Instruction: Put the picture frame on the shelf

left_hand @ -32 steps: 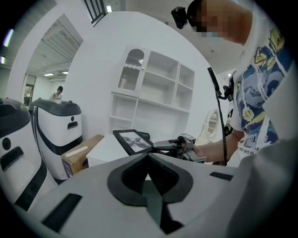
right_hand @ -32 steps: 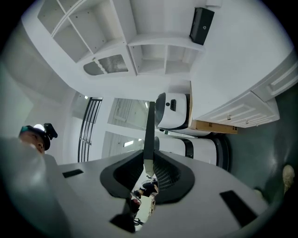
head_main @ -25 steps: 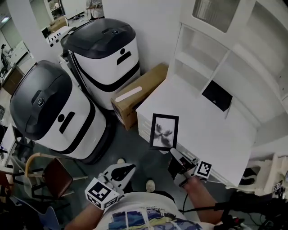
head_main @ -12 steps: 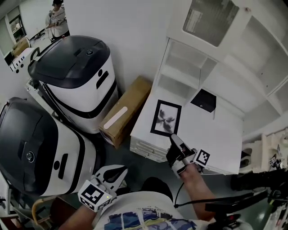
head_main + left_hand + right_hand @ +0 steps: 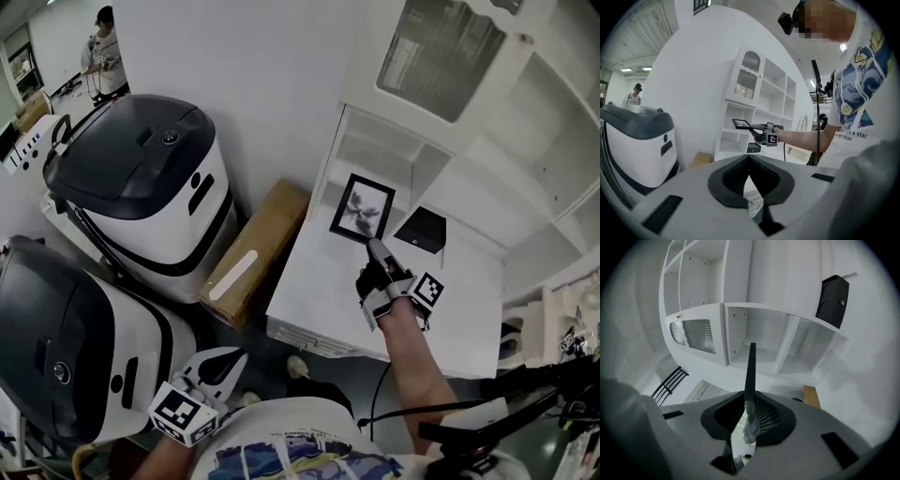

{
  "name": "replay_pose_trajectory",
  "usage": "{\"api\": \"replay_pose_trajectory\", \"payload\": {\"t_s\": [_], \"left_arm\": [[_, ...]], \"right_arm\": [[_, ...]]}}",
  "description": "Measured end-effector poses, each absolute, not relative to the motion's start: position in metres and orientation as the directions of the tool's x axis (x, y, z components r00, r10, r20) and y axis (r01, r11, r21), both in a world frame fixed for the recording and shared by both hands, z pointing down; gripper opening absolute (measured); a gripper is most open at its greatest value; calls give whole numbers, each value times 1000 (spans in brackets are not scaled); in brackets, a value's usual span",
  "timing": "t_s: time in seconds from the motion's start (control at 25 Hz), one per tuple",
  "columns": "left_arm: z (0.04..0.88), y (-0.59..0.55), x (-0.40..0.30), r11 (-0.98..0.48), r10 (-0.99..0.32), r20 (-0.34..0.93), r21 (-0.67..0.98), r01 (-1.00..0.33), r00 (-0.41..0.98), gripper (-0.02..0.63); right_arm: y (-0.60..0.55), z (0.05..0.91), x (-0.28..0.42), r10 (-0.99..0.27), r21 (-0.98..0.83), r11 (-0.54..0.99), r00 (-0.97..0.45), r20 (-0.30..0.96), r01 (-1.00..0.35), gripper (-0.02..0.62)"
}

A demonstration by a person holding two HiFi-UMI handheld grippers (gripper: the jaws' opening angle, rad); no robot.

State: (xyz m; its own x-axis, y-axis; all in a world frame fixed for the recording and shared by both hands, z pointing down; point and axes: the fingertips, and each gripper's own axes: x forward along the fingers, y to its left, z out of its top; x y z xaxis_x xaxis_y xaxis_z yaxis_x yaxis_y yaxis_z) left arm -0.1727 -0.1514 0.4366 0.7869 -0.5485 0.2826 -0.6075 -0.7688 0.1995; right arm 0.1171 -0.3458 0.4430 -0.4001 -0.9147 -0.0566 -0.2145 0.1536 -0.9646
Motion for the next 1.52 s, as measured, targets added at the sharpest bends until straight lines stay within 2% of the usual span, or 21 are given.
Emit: {"api": "replay_pose_trajectory", "payload": {"t_s": [0.8,1.12,1.52], "left_arm": [[428,-225,-142,-664,-665,317,165,-729,677,12],[429,-237,-148,-619,-702,326,163,-769,634,12],[434,-249,-138,-632,-683,341,169,-757,646,12]], "right_arm": [[-521,468,166,-925,-949,48,-373,76,-312,84],[-551,479,163,-917,-932,12,-376,135,-363,84],[-565,475,169,-924,-903,-3,-344,167,-429,88]]}}
